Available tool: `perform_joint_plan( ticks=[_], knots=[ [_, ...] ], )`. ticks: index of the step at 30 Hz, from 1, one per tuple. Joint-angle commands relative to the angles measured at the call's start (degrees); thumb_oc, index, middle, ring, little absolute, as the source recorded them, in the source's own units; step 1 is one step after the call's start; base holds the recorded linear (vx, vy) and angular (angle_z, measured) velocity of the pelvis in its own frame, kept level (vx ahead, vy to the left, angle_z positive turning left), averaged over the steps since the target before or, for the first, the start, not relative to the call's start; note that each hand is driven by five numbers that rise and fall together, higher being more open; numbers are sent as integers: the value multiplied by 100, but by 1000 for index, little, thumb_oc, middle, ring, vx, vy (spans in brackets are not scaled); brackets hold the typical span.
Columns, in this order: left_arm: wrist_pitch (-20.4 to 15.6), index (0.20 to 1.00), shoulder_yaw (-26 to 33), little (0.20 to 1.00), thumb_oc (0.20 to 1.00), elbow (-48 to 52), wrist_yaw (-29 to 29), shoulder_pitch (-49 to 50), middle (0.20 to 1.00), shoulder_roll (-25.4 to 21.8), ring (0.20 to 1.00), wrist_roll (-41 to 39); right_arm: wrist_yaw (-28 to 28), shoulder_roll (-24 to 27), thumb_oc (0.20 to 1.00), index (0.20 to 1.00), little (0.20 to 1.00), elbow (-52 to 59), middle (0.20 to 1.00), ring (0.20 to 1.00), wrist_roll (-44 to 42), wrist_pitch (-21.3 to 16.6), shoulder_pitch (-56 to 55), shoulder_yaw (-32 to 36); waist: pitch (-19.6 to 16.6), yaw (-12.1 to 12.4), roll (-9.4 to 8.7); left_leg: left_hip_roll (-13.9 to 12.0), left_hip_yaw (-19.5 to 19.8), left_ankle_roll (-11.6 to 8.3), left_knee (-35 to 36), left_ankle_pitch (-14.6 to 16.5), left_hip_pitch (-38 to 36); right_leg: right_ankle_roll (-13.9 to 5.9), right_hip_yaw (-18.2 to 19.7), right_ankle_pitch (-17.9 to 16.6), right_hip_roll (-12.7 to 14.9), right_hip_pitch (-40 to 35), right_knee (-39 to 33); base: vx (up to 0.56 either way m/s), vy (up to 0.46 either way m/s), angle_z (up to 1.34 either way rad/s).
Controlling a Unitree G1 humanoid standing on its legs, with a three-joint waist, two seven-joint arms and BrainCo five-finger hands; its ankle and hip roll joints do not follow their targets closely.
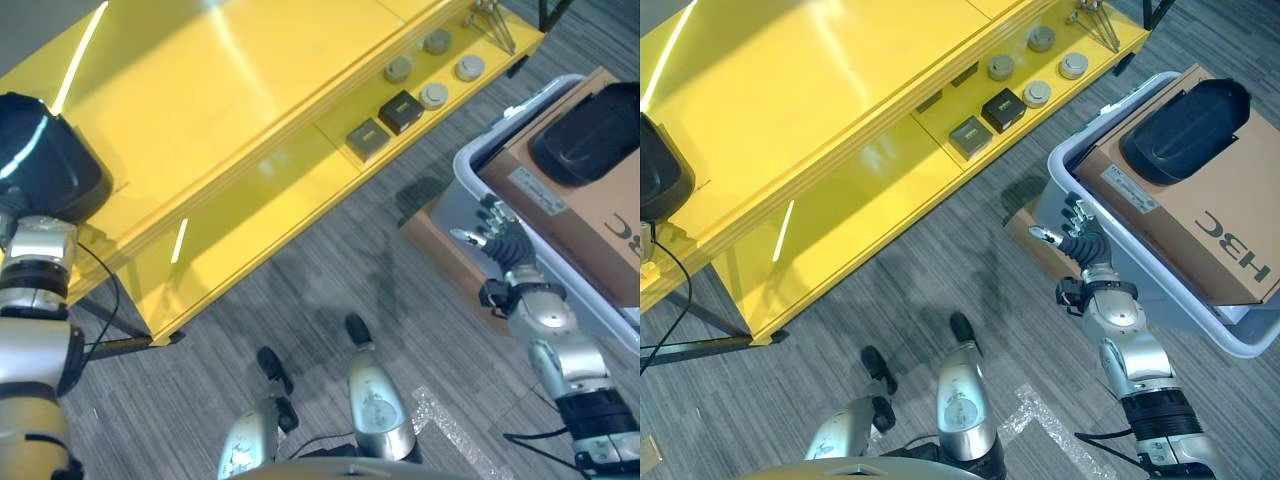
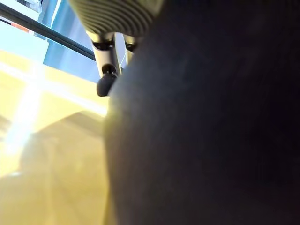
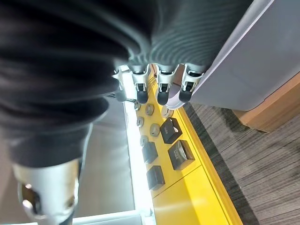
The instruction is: Move parts from the plastic box to the shelf.
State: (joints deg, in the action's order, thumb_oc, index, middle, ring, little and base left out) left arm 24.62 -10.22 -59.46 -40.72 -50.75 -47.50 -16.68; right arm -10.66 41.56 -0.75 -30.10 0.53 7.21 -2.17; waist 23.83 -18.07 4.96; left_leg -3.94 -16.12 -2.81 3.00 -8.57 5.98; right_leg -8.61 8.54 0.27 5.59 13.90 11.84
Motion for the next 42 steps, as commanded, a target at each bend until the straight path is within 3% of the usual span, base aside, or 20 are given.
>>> perform_joint_plan(
  ticks=[1, 20, 21, 22, 32, 36, 38, 39, 40, 42],
  knots=[
    [-177, 200, -126, 200, 200, -148, 12, -153, 200, -578, 200, 367, -103, 92, 1000, 1000, 1000, 244, 1000, 1000, -180, -149, -14, -16, -398, 58, -253, -63, 387, 88, -872, 589, 342, 457, -320, -48, -253, 214, 68, 0, 0, 0],
    [-285, 200, -471, 200, 200, -410, -203, -571, 200, -366, 200, 610, -176, 143, 1000, 1000, 1000, 286, 1000, 1000, -95, -177, 193, -117, -267, -38, -451, -92, 309, 107, -983, 675, 414, 442, -257, -45, -277, 280, 136, 0, 0, 0],
    [-218, 561, -477, 561, 561, -465, -250, -620, 561, -387, 561, 503, -187, 156, 1000, 1000, 1000, 289, 1000, 1000, -108, -163, 193, -127, -264, -48, -450, -96, 300, 103, -984, 677, 413, 443, -253, -48, -279, 281, 129, 3, -9, -5],
    [-203, 1000, -458, 1000, 1000, -480, -335, -596, 1000, -366, 1000, 445, -191, 151, 1000, 1000, 1000, 292, 1000, 1000, -118, -154, 194, -131, -258, -49, -452, -96, 301, 105, -982, 682, 399, 444, -245, -50, -282, 272, 123, 3, -10, -3],
    [-464, 1000, -220, 1000, 1000, -475, -409, -395, 1000, -516, 1000, 284, -161, 129, 1000, 1000, 1000, 329, 1000, 1000, -116, -117, 63, -99, -348, -31, -427, -93, 256, 91, -858, 716, 135, 420, -246, -107, -270, -7, -124, 0, 0, 0],
    [-1390, 1000, -19, 1000, 1000, -223, -470, -323, 1000, -633, 1000, 74, -106, 112, 1000, 1000, 1000, 340, 1000, 1000, -159, -132, -83, -58, -483, 16, -380, -93, 238, 85, -808, 721, -35, 408, -281, -110, -252, -198, -204, 15, -20, 1],
    [-2113, 1000, 166, 1000, 1000, 486, -558, -183, 1000, -671, 1000, 152, -89, -6, 1000, 1000, 1000, 409, 1000, 1000, -55, -282, -323, 60, -586, 59, -327, -80, 229, 87, -707, 744, -219, 386, -300, -101, -246, -400, -320, 41, -55, 3],
    [-2208, 1000, 220, 1000, 1000, 859, -597, -99, 1000, -672, 1000, 179, -88, -47, 1000, 1000, 1000, 449, 1000, 1000, -23, -326, -406, 136, -613, 85, -313, -75, 235, 94, -672, 746, -272, 379, -309, -103, -246, -450, -351, 43, -77, 18],
    [-2751, 1000, 405, 1000, 1000, 1851, -623, 218, 1000, -595, 1000, 276, -113, -212, 1000, 1000, 1000, 595, 1000, 1000, 84, -377, -628, 343, -714, 180, -269, -57, 259, 98, -562, 753, -404, 354, -347, -100, -243, -610, -465, 47, -70, 15],
    [-2889, 1000, 772, 1000, 1000, 2965, -371, 586, 1000, -468, 1000, 560, -168, -388, 1000, 1000, 1000, 681, 1000, 1000, 213, -402, -767, 529, -791, 293, -260, -36, 327, 107, -499, 785, -500, 339, -395, -58, -233, -750, -534, 41, -84, 7]
  ],
)
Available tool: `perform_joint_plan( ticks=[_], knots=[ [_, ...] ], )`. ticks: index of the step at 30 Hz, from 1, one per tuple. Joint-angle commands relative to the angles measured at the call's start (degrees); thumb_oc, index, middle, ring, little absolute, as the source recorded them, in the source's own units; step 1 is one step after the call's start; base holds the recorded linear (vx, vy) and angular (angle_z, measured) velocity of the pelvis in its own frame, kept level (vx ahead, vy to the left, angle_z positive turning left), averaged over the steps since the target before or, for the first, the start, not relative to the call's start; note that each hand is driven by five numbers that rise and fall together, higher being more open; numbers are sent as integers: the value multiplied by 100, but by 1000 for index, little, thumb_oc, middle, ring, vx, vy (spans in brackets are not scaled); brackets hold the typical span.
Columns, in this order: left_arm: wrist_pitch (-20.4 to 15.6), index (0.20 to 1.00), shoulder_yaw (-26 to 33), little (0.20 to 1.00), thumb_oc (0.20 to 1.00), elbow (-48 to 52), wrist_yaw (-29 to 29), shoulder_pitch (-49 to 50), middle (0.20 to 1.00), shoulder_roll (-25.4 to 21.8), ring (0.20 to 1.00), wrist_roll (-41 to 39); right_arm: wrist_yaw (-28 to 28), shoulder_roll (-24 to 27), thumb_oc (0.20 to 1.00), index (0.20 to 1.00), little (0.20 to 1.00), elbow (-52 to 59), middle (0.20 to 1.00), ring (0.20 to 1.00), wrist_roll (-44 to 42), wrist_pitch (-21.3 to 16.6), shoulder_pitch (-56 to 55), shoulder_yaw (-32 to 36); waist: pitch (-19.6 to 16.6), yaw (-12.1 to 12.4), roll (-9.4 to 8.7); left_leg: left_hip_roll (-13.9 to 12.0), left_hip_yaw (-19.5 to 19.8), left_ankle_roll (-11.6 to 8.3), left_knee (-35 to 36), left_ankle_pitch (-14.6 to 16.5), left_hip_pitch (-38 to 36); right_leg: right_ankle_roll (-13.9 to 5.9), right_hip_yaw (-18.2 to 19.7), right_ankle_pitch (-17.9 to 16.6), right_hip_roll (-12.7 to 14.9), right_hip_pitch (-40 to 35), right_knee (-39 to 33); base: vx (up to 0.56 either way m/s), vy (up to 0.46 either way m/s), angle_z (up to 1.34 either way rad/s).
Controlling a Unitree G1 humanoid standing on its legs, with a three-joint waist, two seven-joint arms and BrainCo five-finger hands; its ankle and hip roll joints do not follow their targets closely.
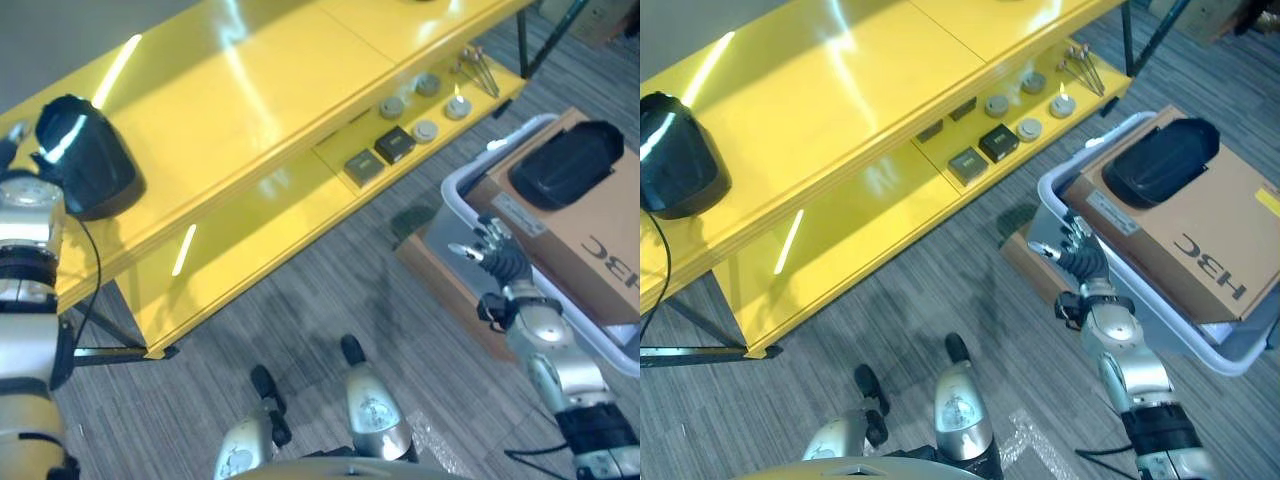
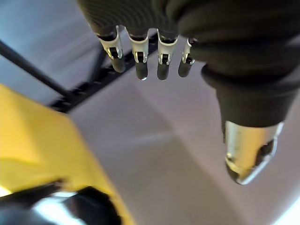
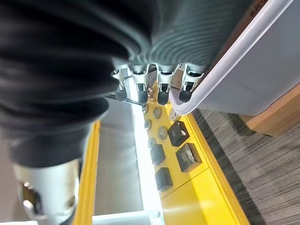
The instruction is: Move parts from the plastic box to the shelf.
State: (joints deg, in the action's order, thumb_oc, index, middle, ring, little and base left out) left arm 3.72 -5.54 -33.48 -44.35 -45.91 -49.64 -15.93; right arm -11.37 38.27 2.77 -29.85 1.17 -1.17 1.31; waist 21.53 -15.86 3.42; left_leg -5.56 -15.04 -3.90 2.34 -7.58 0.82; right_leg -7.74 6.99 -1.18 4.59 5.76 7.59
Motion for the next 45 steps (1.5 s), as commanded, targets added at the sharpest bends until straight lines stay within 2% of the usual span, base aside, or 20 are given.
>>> perform_joint_plan(
  ticks=[1, 3, 4, 5, 7, 9, 13, 17, 20, 22, 25, 26, 29, 33, 37, 39, 40, 41, 42, 45],
  knots=[
    [-739, 1000, 472, 1000, 1000, 1112, 213, 367, 1000, -223, 1000, 520, -144, -143, 1000, 1000, 1000, 370, 1000, 1000, 243, -491, 16, 258, -617, 132, -94, 131, 250, 216, -390, 688, -31, 248, -274, 94, -129, 2, -147, 17, -103, 4],
    [-822, 1000, 834, 1000, 1000, 2670, 1050, 1039, 1000, -32, 1000, 340, -334, -359, 1000, 1000, 1000, 505, 1000, 1000, 435, -600, -112, 470, -732, 282, -110, 142, 333, 216, -337, 697, -105, 250, -358, 103, -121, -122, -218, -2, -113, 6],
    [-815, 1000, 900, 1000, 1000, 2788, 1114, 1136, 1000, 0, 1000, 337, -354, -367, 1000, 1000, 1000, 527, 1000, 1000, 460, -616, -127, 474, -746, 287, -107, 138, 330, 214, -330, 672, -96, 257, -354, 76, -126, -114, -230, -12, -158, 18],
    [-749, 1000, 1199, 1000, 1000, 4003, 1709, 1901, 1000, 421, 1000, 195, -527, -603, 1000, 1000, 1000, 654, 1000, 1000, 666, -681, -240, 715, -848, 432, -143, 137, 395, 206, -275, 678, -154, 237, -442, 70, -118, -209, -295, -17, -124, 15],
    [-852, 1000, 1321, 1000, 1000, 4444, 2102, 2305, 1000, 659, 1000, 108, -655, -714, 1000, 1000, 1000, 763, 1000, 1000, 752, -727, -327, 860, -912, 505, -163, 133, 422, 203, -233, 679, -190, 223, -497, 61, -116, -262, -340, -11, -143, 8],
    [-1010, 1000, 1442, 1000, 1000, 5162, 2817, 3236, 1000, 1185, 1000, -153, -957, -889, 1000, 1000, 1000, 1075, 1000, 1000, 853, -822, -608, 1204, -1055, 595, -213, 96, 448, 192, -92, 644, -303, 193, -577, 21, -137, -399, -468, -41, -172, 13],
    [-1204, 1000, 1494, 1000, 1000, 5412, 3503, 3856, 1000, 1464, 1000, -722, -1234, -926, 1000, 1000, 1000, 1277, 1000, 1000, 844, -962, -866, 1593, -1190, 635, -265, 45, 507, 141, 148, 565, -428, 186, -532, -54, -225, -514, -684, -117, -166, 9],
    [-1314, 1000, 1550, 1000, 1000, 5494, 3711, 4216, 1000, 1649, 1000, -1070, -1295, -923, 1000, 1000, 1000, 1278, 1000, 1000, 902, -981, -903, 1647, -1274, 678, -298, 23, 624, 104, 130, 580, -454, 212, -385, -136, -303, -564, -853, -60, -131, -44],
    [-1484, 1000, 1568, 1000, 1000, 5480, 4066, 4442, 1000, 1716, 1000, -1321, -1443, -869, 1000, 1000, 1000, 1256, 1000, 1000, 937, -979, -918, 1607, -1398, 743, -345, 106, 932, 118, 47, 636, -400, 238, -66, -300, -405, -605, -1130, -55, -204, -88],
    [-1528, 1000, 1544, 1000, 1000, 5547, 3987, 4497, 1000, 1722, 1000, -1341, -1409, -789, 1000, 1000, 1000, 1157, 1000, 1000, 891, -1002, -821, 1512, -1440, 864, -376, 393, 1508, 229, -193, 788, -253, 235, 325, -413, -496, -552, -1210, -92, -180, -188],
    [-1501, 1000, 1577, 1000, 1000, 5596, 3752, 4543, 1000, 1724, 1000, -1343, -1339, -722, 1000, 1000, 1000, 1062, 1000, 1000, 801, -1000, -678, 1384, -1450, 993, -396, 714, 1978, 350, -495, 1022, -139, 233, 579, -425, -552, -548, -1216, -24, -80, -149],
    [-1493, 1000, 1694, 1000, 1000, 5630, 3562, 4709, 1000, 1703, 1000, -1394, -1331, -669, 1000, 1000, 1000, 1026, 1000, 1000, 697, -967, -571, 1272, -1368, 1150, -440, 1119, 2492, 494, -964, 1253, -27, 235, 886, -460, -649, -560, -1137, 10, -76, -251],
    [-1407, 1000, 1896, 1000, 1000, 5660, 3715, 4948, 1000, 1778, 1000, -1497, -1400, -680, 1000, 1000, 1000, 1075, 1000, 1000, 603, -894, -662, 1281, -1282, 1196, -441, 1286, 2413, 604, -1275, 1437, 10, 214, 1080, -507, -690, -559, -1081, -56, -61, -210],
    [-1348, 1000, 1969, 1000, 1000, 5528, 3768, 5016, 1000, 1702, 1000, -1557, -1239, -762, 1000, 1000, 1000, 1102, 1000, 1000, 515, -918, -986, 1464, -1223, 1098, -418, 1303, 2178, 667, -1358, 1533, -54, 146, 1145, -639, -652, -525, -1120, -64, -6, -81],
    [-1347, 1000, 2096, 1000, 1000, 5407, 3673, 5173, 1000, 1639, 1000, -1472, -794, -771, 1000, 1000, 1000, 1082, 1000, 1000, 314, -934, -1148, 1669, -1069, 1107, -361, 1296, 1918, 648, -1344, 1553, -200, 40, 664, -799, -505, -314, -1190, -94, -12, -85],
    [-1369, 1000, 2374, 1000, 1000, 5436, 3618, 5536, 1000, 1662, 1000, -1413, -616, -755, 1000, 1000, 1000, 1054, 1000, 1000, 300, -859, -850, 1485, -929, 1483, -321, 1157, 1352, 562, -1325, 1610, -351, -98, -750, -745, -165, -200, -1126, -119, -120, -111],
    [-1369, 1000, 2397, 1000, 1000, 5445, 3613, 5555, 1000, 1666, 1000, -1401, -622, -754, 1000, 1000, 1000, 1050, 1000, 1000, 294, -852, -814, 1457, -916, 1506, -335, 1161, 1312, 556, -1324, 1589, -343, -105, -812, -761, -133, -177, -1113, -85, -120, -176],
    [-1367, 1000, 2474, 1000, 1000, 5468, 3596, 5665, 1000, 1646, 1000, -1357, -720, -756, 1000, 1000, 1000, 1055, 1000, 1000, 314, -791, -630, 1283, -862, 1659, -309, 1115, 1192, 541, -1367, 1606, -341, -192, -1164, -772, 84, -70, -1010, -112, -188, -208],
    [-1341, 1000, 2618, 1000, 1000, 5487, 3672, 5787, 1000, 1520, 1000, -1497, -967, -755, 1000, 1000, 1000, 1111, 1000, 1000, 430, -661, -424, 1046, -833, 1788, -295, 1075, 1148, 598, -1454, 1656, -296, -287, -1215, -803, 369, 6, -882, -90, -237, -166],
    [-1342, 1000, 2809, 1000, 1000, 5451, 3788, 5883, 1000, 1398, 1000, -1763, -1088, -803, 1000, 1000, 1000, 1192, 1000, 1000, 596, -539, -344, 918, -817, 1888, -287, 961, 1123, 606, -1561, 1733, -280, -344, -1235, -868, 702, -1, -864, 27, -220, -19]
  ],
)
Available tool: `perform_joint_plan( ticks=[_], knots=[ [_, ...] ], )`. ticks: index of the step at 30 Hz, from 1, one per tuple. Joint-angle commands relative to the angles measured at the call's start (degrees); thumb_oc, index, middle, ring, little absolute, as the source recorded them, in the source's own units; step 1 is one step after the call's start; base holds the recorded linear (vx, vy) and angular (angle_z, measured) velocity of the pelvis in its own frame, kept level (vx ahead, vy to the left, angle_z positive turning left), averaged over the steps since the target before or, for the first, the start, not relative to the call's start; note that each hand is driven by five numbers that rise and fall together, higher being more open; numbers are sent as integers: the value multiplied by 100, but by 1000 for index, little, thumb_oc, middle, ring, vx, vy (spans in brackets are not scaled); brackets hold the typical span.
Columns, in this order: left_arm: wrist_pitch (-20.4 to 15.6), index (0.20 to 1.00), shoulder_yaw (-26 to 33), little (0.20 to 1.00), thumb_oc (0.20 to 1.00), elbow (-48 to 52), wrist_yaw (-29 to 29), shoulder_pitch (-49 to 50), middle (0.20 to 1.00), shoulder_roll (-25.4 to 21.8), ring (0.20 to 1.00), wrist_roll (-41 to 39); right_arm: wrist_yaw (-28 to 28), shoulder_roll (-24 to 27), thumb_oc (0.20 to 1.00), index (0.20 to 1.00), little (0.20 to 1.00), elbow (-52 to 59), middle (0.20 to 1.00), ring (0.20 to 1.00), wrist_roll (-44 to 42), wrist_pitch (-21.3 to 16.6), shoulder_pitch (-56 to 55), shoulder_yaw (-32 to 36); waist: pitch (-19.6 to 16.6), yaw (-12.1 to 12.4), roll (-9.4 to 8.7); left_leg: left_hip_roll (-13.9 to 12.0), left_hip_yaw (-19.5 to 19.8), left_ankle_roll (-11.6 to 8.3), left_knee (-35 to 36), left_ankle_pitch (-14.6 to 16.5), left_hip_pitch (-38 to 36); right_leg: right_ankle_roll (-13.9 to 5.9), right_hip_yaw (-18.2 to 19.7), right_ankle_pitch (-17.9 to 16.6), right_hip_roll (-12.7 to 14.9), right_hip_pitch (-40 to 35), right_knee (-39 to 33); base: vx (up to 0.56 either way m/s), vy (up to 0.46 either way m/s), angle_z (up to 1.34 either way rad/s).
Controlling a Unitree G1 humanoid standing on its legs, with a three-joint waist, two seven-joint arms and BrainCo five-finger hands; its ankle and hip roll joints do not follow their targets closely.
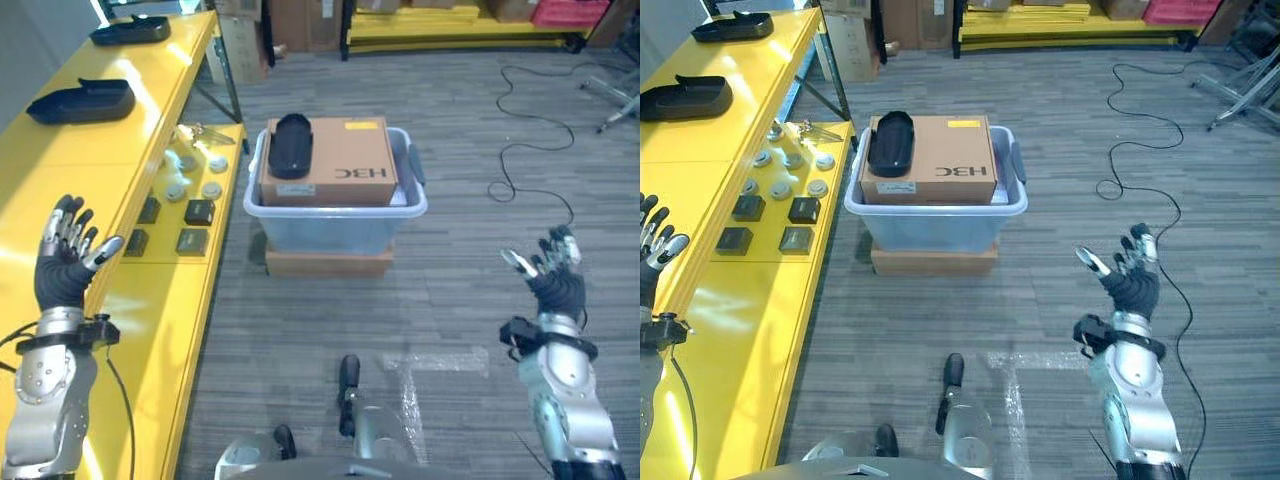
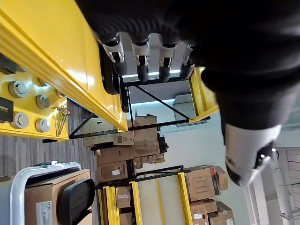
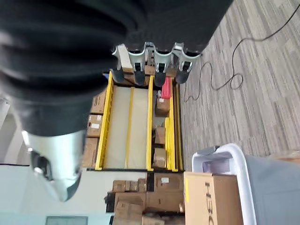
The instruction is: Move parts from the plastic box to the shelf.
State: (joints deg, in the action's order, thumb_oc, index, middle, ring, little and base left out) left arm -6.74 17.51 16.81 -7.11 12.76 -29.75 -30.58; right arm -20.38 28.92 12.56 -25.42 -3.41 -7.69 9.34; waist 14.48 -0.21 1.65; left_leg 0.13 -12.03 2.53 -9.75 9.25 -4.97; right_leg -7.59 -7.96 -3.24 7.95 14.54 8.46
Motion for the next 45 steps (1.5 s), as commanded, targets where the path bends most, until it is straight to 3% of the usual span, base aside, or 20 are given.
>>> perform_joint_plan(
  ticks=[1, 3, 9, 15, 19, 21, 22, 23, 24, 25, 27, 28, 30, 31, 32, 34, 35, 38, 41, 45],
  knots=[
    [-301, 1000, 543, 1000, 1000, 414, 61, 32, 1000, -612, 1000, -322, -192, 118, 1000, 1000, 1000, 213, 1000, 1000, 159, -60, 338, 94, -109, 345, -118, 352, 770, -45, -357, 64, 287, -368, 199, -648, 382, -921, -977, 49, -271, 26],
    [-361, 1000, 583, 1000, 1000, 303, -181, -16, 1000, -685, 1000, -437, -132, 120, 1000, 1000, 1000, 59, 1000, 1000, 187, -97, 520, -45, -78, 492, -179, 132, 579, -133, -432, 114, 317, -427, -345, -619, 495, -905, -1076, 51, -272, 1],
    [-319, 1000, 455, 1000, 1000, 339, 0, -49, 1000, -407, 1000, -700, -130, 254, 1000, 1000, 1000, 132, 1000, 1000, -88, -192, 333, 183, -113, 415, -265, -198, 534, -216, -257, -6, 296, -343, -443, -417, 353, -952, -553, 63, -205, -27],
    [-367, 1000, 272, 1000, 1000, 415, 158, -111, 1000, -342, 1000, -654, -262, 131, 1000, 1000, 1000, 210, 1000, 1000, -87, -278, 108, 243, -18, 308, -187, -385, 523, -302, -139, -197, 342, -266, -495, -168, 277, -866, -188, 56, -153, -9],
    [-480, 1000, 322, 1000, 1000, 419, 104, -18, 1000, -340, 1000, -892, -28, 169, 1000, 1000, 1000, 268, 1000, 1000, -114, -198, -131, 415, -94, 170, -201, -727, 434, -462, -330, -237, 169, -44, -610, 96, 193, -905, 58, 242, -268, 1],
    [-527, 1000, 316, 1000, 1000, 378, -16, -3, 1000, -210, 1000, -913, 115, 328, 1000, 1000, 1000, 169, 1000, 1000, -180, -140, -118, 472, -175, 159, -227, -1109, 437, -640, -953, -850, 216, 251, -705, 228, -8, -983, 49, 332, -413, -13],
    [-556, 1000, 271, 1000, 1000, 298, -187, -49, 1000, -90, 1000, -898, 174, 437, 1000, 1000, 1000, 56, 1000, 1000, -143, -138, -25, 425, -188, 171, -231, -1379, 570, -818, -1829, -1381, 504, 465, -696, 291, -235, -1106, -49, 346, -582, -26],
    [-492, 1000, 260, 1000, 1000, 185, -342, -163, 1000, 1, 1000, -904, 229, 498, 1000, 1000, 1000, -32, 1000, 1000, -80, -123, 56, 376, -153, 198, -295, -1374, 845, -902, -3266, -1756, 1207, 661, -599, 277, -418, -1273, -195, 275, -556, -29],
    [-457, 1000, 258, 1000, 1000, 65, -331, -281, 1000, 5, 1000, -893, 201, 497, 1000, 1000, 1000, -86, 1000, 1000, -68, -129, 76, 364, -86, 228, -358, -1154, 1057, -816, -4051, -1753, 1856, 744, -525, 219, -515, -1427, -311, 198, -394, -19],
    [-433, 1000, 268, 1000, 1000, 12, -365, -353, 1000, 13, 1000, -784, 180, 482, 1000, 1000, 1000, -154, 1000, 1000, -62, -135, 112, 354, -44, 259, -367, -914, 1100, -710, -4167, -1644, 2116, 750, -470, 209, -571, -1510, -355, 194, -173, -20],
    [-414, 1000, 376, 1000, 1000, 12, -355, -329, 1000, -15, 1000, -793, 120, 423, 1000, 1000, 1000, -239, 1000, 1000, -35, -133, 176, 342, 32, 404, -366, -182, 1009, -463, -3588, -1369, 2337, 694, -231, 220, -658, -1682, -450, 258, -31, -63],
    [-387, 1000, 458, 1000, 1000, 54, -365, -288, 1000, -28, 1000, -822, 93, 391, 1000, 1000, 1000, -208, 1000, 1000, 36, -95, 189, 315, 33, 470, -341, 22, 923, -449, -3076, -1412, 2392, 669, -160, 220, -718, -1753, -528, 357, 48, -146],
    [-226, 1000, 645, 1000, 1000, 219, -444, -210, 1000, -55, 1000, -865, 66, 383, 1000, 1000, 1000, -117, 1000, 1000, 166, 77, 198, 302, -55, 623, -240, 387, 778, -513, -1099, -1840, 2467, 583, -74, 252, -873, -1936, -642, 510, 71, -116],
    [-241, 1000, 700, 1000, 1000, 228, -462, -173, 1000, -95, 1000, -851, -16, 373, 1000, 1000, 1000, -50, 1000, 1000, 171, 91, 74, 287, -105, 667, -128, 407, 462, -615, -11, -2301, 2485, 567, -183, 371, -1010, -2082, -552, 758, 47, -47],
    [-253, 1000, 716, 1000, 1000, 211, -579, -202, 1000, -136, 1000, -806, -34, 351, 1000, 1000, 1000, 50, 1000, 1000, 118, 27, -182, 301, -86, 654, -107, 325, 179, -648, 640, -2433, 2555, 569, -358, 589, -1085, -2252, -332, 786, 31, -40],
    [-320, 1000, 695, 1000, 1000, 132, -648, -261, 1000, -153, 1000, -771, -22, 353, 1000, 1000, 1000, 55, 1000, 1000, 98, -42, -271, 292, -83, 625, -154, 292, 141, -687, 635, -2330, 2544, 560, -386, 838, -1044, -2351, -147, 439, 38, -7],
    [-389, 1000, 665, 1000, 1000, 67, -678, -288, 1000, -143, 1000, -728, 6, 343, 1000, 1000, 1000, 56, 1000, 1000, 104, -67, -299, 294, -138, 606, -207, 270, -15, -571, 717, -1995, 2424, 512, -446, 1001, -978, -2400, -26, 370, 64, 38],
    [-417, 1000, 642, 1000, 1000, 107, -828, -358, 1000, -282, 1000, -541, -132, 295, 1000, 1000, 1000, -24, 1000, 1000, -153, -93, -70, 116, -173, 785, -308, 185, 71, -486, -68, -1699, 2477, 505, -453, 1458, -773, -2502, 418, 360, 4, -31],
    [-380, 1000, 775, 1000, 1000, 215, -590, -331, 1000, -320, 1000, -647, -212, 140, 1000, 1000, 1000, -13, 1000, 1000, -33, -24, 111, 23, -242, 987, -362, 277, 179, -386, -245, -1402, 2399, 460, -603, 1575, -610, -2567, 460, 271, 6, -34],
    [-253, 1000, 825, 1000, 1000, 216, -445, -346, 1000, -321, 1000, -738, -278, 17, 1000, 1000, 1000, -25, 1000, 1000, 178, 59, 326, -118, -311, 1114, -331, 316, 254, -306, -264, -1387, 2420, 483, -731, 1533, -563, -2596, 293, 122, 35, -4]
  ],
)
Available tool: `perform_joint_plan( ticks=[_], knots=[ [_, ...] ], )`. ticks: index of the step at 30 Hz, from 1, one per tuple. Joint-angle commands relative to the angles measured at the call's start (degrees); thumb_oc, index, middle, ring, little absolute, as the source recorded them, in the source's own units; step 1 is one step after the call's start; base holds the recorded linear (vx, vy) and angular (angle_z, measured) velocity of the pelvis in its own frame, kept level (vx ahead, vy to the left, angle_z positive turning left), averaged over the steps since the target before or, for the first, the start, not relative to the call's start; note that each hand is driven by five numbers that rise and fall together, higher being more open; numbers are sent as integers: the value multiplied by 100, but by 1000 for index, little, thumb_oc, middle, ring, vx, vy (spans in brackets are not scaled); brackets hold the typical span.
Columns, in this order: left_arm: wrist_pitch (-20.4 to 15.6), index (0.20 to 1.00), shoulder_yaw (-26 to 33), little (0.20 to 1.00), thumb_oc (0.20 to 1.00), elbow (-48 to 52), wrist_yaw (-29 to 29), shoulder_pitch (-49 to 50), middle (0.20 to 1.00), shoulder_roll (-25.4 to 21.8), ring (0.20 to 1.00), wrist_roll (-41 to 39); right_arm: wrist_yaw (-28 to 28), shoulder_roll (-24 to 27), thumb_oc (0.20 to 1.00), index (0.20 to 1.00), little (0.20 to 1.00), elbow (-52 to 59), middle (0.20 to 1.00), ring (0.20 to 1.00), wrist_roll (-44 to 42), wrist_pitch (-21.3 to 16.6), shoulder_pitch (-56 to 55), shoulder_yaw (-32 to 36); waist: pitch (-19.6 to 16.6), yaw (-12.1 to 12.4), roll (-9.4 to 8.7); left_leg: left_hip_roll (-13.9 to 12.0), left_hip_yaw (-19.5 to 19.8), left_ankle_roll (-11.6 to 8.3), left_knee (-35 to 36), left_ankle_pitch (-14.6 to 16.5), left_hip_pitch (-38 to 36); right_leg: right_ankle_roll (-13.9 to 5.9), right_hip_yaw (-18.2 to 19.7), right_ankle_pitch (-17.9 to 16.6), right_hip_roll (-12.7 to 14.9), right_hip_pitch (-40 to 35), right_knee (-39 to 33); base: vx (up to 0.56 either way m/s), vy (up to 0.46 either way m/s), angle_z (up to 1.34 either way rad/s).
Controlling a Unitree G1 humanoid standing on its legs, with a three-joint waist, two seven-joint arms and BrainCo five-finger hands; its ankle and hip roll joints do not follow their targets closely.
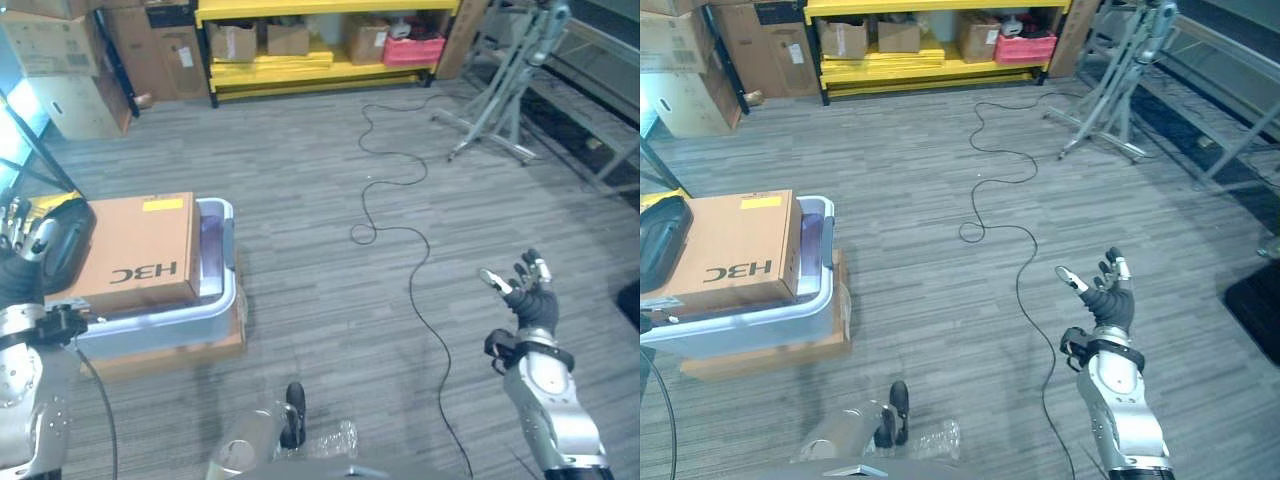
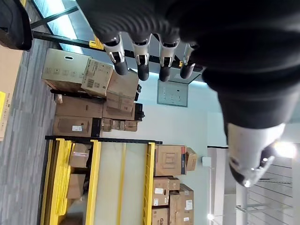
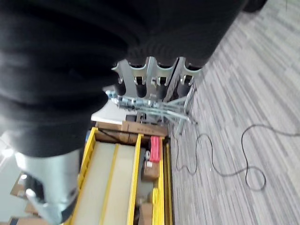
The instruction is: Move parts from the plastic box to the shelf.
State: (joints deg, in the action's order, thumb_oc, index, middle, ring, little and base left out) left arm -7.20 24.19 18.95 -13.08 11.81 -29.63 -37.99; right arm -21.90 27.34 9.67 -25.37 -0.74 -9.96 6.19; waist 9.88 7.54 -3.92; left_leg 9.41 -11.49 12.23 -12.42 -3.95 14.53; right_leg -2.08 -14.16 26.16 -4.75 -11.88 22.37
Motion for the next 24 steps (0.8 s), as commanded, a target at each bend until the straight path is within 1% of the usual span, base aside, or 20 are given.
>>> perform_joint_plan(
  ticks=[1, 3, 6, 11, 12, 13, 14, 15, 16, 17, 18, 19, 20, 21, 22, 23, 24],
  knots=[
    [-187, 1000, 148, 1000, 1000, -20, 187, -267, 1000, -316, 1000, 26, -133, 158, 1000, 1000, 1000, 264, 1000, 1000, 188, -191, 576, 177, 140, 344, 223, -602, 205, -1259, 22, -48, 440, -78, -122, -1421, 716, 30, -1140, 78, 42, 21],
    [-210, 1000, 152, 1000, 1000, -69, 322, -255, 1000, -273, 1000, 24, -150, 99, 1000, 1000, 1000, 264, 1000, 1000, 242, -149, 627, 147, 84, 388, 201, -560, 257, -1226, 174, -2, 297, -143, -167, -1473, 754, 8, -1277, 109, 26, 24],
    [-257, 1000, 141, 1000, 1000, -118, 362, -244, 1000, -290, 1000, -42, -124, 97, 1000, 1000, 1000, 222, 1000, 1000, 183, -209, 684, 136, 40, 423, 170, -531, 329, -1199, 340, -3, 190, -207, -188, -1521, 791, 25, -1351, 62, 1, 27],
    [-154, 1000, 178, 1000, 1000, -198, 507, -335, 1000, -338, 1000, -18, -138, 88, 1000, 1000, 1000, 193, 1000, 1000, 208, -114, 756, 164, -29, 432, 131, -476, 445, -1114, 434, 57, 90, -256, -165, -1516, 811, 95, -1227, 107, 18, 4],
    [-121, 1000, 174, 1000, 1000, -199, 582, -373, 1000, -335, 1000, -37, -171, 68, 1000, 1000, 1000, 198, 1000, 1000, 138, -146, 727, 196, -61, 428, 109, -417, 452, -1054, 474, 79, 77, -320, -154, -1609, 835, 116, -1076, 113, 48, 10],
    [-67, 1000, 180, 1000, 1000, -204, 694, -419, 1000, -337, 1000, -24, -212, 39, 1000, 1000, 1000, 199, 1000, 1000, 120, -170, 700, 240, -104, 437, 72, -319, 470, -967, 558, 102, 43, -440, -172, -1833, 880, 145, -828, 128, 73, 6],
    [-17, 1000, 187, 1000, 1000, -204, 763, -462, 1000, -340, 1000, -36, -264, 10, 1000, 1000, 1000, 206, 1000, 1000, 191, -173, 693, 257, -126, 435, 57, -233, 493, -876, 652, 127, -35, -616, -189, -2128, 968, 276, -365, 116, 99, 10],
    [7, 1000, 195, 1000, 1000, -208, 819, -490, 1000, -338, 1000, -38, -333, -29, 1000, 1000, 1000, 201, 1000, 1000, 229, -207, 705, 237, -120, 415, 96, -174, 555, -774, 746, 155, -163, -820, -145, -2461, 1077, 558, 367, 97, 142, 18],
    [-39, 1000, 177, 1000, 1000, -251, 843, -507, 1000, -332, 1000, 20, -383, -74, 1000, 1000, 1000, 198, 1000, 1000, 259, -256, 735, 179, -83, 351, 204, -166, 646, -670, 807, 194, -309, -946, -10, -2768, 1180, 1030, 1413, 70, 152, 22],
    [-120, 1000, 136, 1000, 1000, -309, 828, -515, 1000, -315, 1000, 81, -383, -104, 1000, 1000, 1000, 203, 1000, 1000, 327, -267, 776, 117, -34, 279, 331, -221, 693, -600, 839, 209, -406, -922, 135, -2986, 1218, 1516, 2161, 18, 145, 26],
    [-231, 1000, 92, 1000, 1000, -372, 759, -489, 1000, -292, 1000, 83, -318, -144, 1000, 1000, 1000, 188, 1000, 1000, 427, -310, 805, 45, 94, 166, 490, -268, 751, -542, 843, 222, -514, -797, 356, -2982, 1244, 2228, 2772, -12, 69, 42],
    [-272, 1000, 72, 1000, 1000, -385, 670, -476, 1000, -302, 1000, 49, -239, -180, 1000, 1000, 1000, 171, 1000, 1000, 501, -345, 820, 24, 159, 101, 593, -294, 832, -553, 855, 201, -557, -632, 450, -2855, 1312, 2674, 2637, -61, -204, 43],
    [-226, 1000, 24, 1000, 1000, -346, 577, -631, 1000, -385, 1000, -26, -184, -177, 1000, 1000, 1000, 178, 1000, 1000, 550, -430, 818, 81, 284, 9, 629, -353, 1058, -684, 892, 168, -607, -489, 549, -2834, 1272, 2793, 1405, -73, -402, 44],
    [-267, 1000, -17, 1000, 1000, -363, 518, -741, 1000, -429, 1000, -15, -132, -135, 1000, 1000, 1000, 151, 1000, 1000, 484, -546, 803, 166, 373, -61, 545, -344, 1164, -745, 902, 226, -628, -499, 645, -2821, 1260, 2790, 484, -110, -502, 34],
    [-328, 1000, -60, 1000, 1000, -391, 448, -845, 1000, -452, 1000, 13, -40, -95, 1000, 1000, 1000, 111, 1000, 1000, 410, -638, 803, 256, 439, -117, 530, -408, 1253, -797, 923, 208, -625, -488, 679, -2857, 1188, 2716, -156, -97, -368, 49],
    [-351, 1000, -102, 1000, 1000, -392, 381, -942, 1000, -428, 1000, 8, 38, -29, 1000, 1000, 1000, 68, 1000, 1000, 331, -679, 815, 355, 493, -164, 520, -501, 1333, -851, 962, 161, -634, -483, 737, -2763, 1104, 2580, -492, -73, -262, 87],
    [-360, 1000, -137, 1000, 1000, -422, 347, -992, 1000, -434, 1000, -15, 46, 17, 1000, 1000, 1000, 46, 1000, 1000, 313, -658, 857, 367, 519, -177, 487, -543, 1326, -900, 956, 147, -641, -503, 712, -2771, 1118, 2510, -678, 15, -337, 111]
  ],
)
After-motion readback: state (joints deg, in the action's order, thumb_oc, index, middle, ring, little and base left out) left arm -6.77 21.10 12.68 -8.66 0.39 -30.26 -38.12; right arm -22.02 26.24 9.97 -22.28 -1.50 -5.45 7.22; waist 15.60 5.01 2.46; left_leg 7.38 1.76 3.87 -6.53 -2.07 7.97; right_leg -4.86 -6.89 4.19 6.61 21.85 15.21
